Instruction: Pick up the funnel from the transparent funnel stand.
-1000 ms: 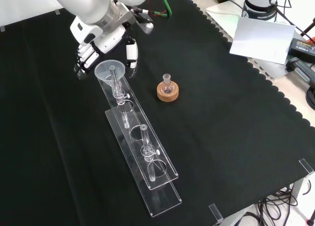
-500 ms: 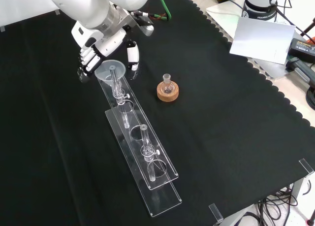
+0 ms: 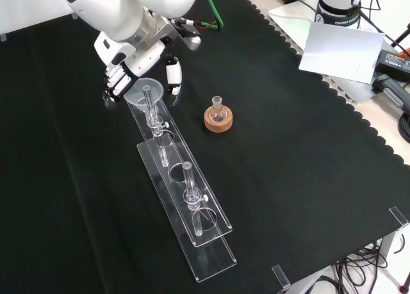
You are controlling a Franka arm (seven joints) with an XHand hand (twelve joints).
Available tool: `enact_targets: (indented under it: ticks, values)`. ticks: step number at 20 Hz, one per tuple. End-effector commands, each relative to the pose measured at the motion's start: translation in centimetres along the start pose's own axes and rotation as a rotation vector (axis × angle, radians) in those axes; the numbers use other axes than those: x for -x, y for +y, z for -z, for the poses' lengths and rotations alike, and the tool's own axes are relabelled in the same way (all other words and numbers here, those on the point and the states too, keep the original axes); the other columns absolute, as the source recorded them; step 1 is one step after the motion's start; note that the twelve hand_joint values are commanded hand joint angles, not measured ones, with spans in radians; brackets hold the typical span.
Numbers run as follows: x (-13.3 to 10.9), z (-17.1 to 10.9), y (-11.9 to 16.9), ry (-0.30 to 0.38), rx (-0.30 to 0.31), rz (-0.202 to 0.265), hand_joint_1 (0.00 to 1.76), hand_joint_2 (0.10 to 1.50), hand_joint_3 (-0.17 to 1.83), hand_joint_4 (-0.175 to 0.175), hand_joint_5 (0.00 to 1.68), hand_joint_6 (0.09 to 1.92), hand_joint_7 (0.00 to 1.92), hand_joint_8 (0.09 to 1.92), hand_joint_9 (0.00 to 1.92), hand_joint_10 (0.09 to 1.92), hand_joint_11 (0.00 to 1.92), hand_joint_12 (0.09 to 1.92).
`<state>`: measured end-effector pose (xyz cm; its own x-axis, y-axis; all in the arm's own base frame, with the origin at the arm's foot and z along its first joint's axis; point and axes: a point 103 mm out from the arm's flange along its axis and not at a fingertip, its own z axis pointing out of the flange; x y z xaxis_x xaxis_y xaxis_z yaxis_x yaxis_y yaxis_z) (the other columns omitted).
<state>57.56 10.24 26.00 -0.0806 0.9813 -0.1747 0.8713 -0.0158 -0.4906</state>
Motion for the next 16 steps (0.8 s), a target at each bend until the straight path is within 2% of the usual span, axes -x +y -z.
enact_targets:
  ticks: [1, 4, 6, 9, 16]
  values:
    - [-0.1, 0.0, 0.1, -0.012, 0.008, -0.022, 0.71, 0.68, 0.43, -0.034, 0.24, 0.09, 0.07, 0.64, 0.39, 0.71, 0.3, 1.46]
    - [-0.2, 0.1, 0.0, -0.035, 0.038, -0.043, 0.74, 0.7, 0.47, -0.044, 0.34, 0.09, 0.18, 0.68, 0.53, 0.65, 0.35, 1.43]
    - [-0.3, 0.3, -0.2, -0.054, 0.096, -0.058, 0.76, 0.73, 0.5, -0.05, 0.4, 0.09, 0.26, 0.7, 0.63, 0.62, 0.4, 1.4]
    - [-0.7, 0.9, -0.8, -0.083, 0.148, -0.076, 0.81, 0.76, 0.53, -0.053, 0.5, 0.09, 0.39, 0.7, 0.78, 0.56, 0.49, 1.33]
    - [-0.9, 3.6, -3.0, -0.104, 0.212, -0.091, 0.86, 0.78, 0.56, -0.048, 0.64, 0.12, 0.49, 0.71, 0.89, 0.53, 0.56, 1.29]
